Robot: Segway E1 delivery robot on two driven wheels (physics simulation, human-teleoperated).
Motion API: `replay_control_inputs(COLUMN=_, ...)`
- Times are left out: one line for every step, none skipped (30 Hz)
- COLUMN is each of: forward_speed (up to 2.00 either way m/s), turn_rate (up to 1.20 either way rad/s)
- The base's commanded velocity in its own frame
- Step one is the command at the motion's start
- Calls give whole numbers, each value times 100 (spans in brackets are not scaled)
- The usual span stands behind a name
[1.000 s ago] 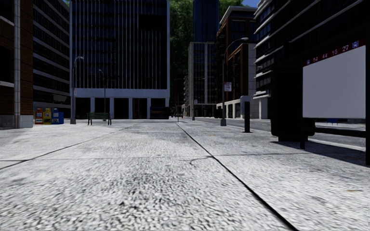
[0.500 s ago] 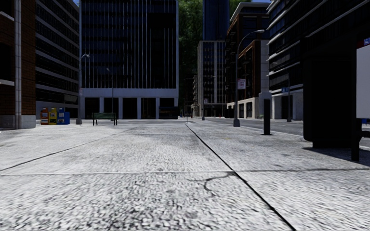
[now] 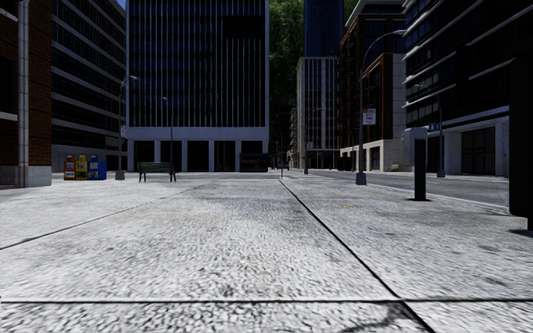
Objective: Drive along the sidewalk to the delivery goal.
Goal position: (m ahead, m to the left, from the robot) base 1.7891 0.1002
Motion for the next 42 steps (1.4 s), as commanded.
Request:
replay_control_inputs(forward_speed=200, turn_rate=0)
replay_control_inputs(forward_speed=200, turn_rate=0)
replay_control_inputs(forward_speed=200, turn_rate=0)
replay_control_inputs(forward_speed=200, turn_rate=0)
replay_control_inputs(forward_speed=200, turn_rate=0)
replay_control_inputs(forward_speed=200, turn_rate=0)
replay_control_inputs(forward_speed=200, turn_rate=0)
replay_control_inputs(forward_speed=200, turn_rate=0)
replay_control_inputs(forward_speed=200, turn_rate=0)
replay_control_inputs(forward_speed=76, turn_rate=0)
replay_control_inputs(forward_speed=76, turn_rate=0)
replay_control_inputs(forward_speed=76, turn_rate=0)
replay_control_inputs(forward_speed=76, turn_rate=0)
replay_control_inputs(forward_speed=76, turn_rate=0)
replay_control_inputs(forward_speed=76, turn_rate=0)
replay_control_inputs(forward_speed=76, turn_rate=0)
replay_control_inputs(forward_speed=76, turn_rate=0)
replay_control_inputs(forward_speed=76, turn_rate=0)
replay_control_inputs(forward_speed=76, turn_rate=0)
replay_control_inputs(forward_speed=76, turn_rate=0)
replay_control_inputs(forward_speed=76, turn_rate=0)
replay_control_inputs(forward_speed=76, turn_rate=0)
replay_control_inputs(forward_speed=76, turn_rate=0)
replay_control_inputs(forward_speed=76, turn_rate=0)
replay_control_inputs(forward_speed=76, turn_rate=0)
replay_control_inputs(forward_speed=76, turn_rate=0)
replay_control_inputs(forward_speed=76, turn_rate=0)
replay_control_inputs(forward_speed=76, turn_rate=0)
replay_control_inputs(forward_speed=76, turn_rate=0)
replay_control_inputs(forward_speed=76, turn_rate=0)
replay_control_inputs(forward_speed=76, turn_rate=0)
replay_control_inputs(forward_speed=71, turn_rate=0)
replay_control_inputs(forward_speed=71, turn_rate=0)
replay_control_inputs(forward_speed=59, turn_rate=0)
replay_control_inputs(forward_speed=0, turn_rate=0)
replay_control_inputs(forward_speed=0, turn_rate=0)
replay_control_inputs(forward_speed=0, turn_rate=0)
replay_control_inputs(forward_speed=0, turn_rate=0)
replay_control_inputs(forward_speed=0, turn_rate=0)
replay_control_inputs(forward_speed=0, turn_rate=0)
replay_control_inputs(forward_speed=0, turn_rate=0)
replay_control_inputs(forward_speed=0, turn_rate=0)
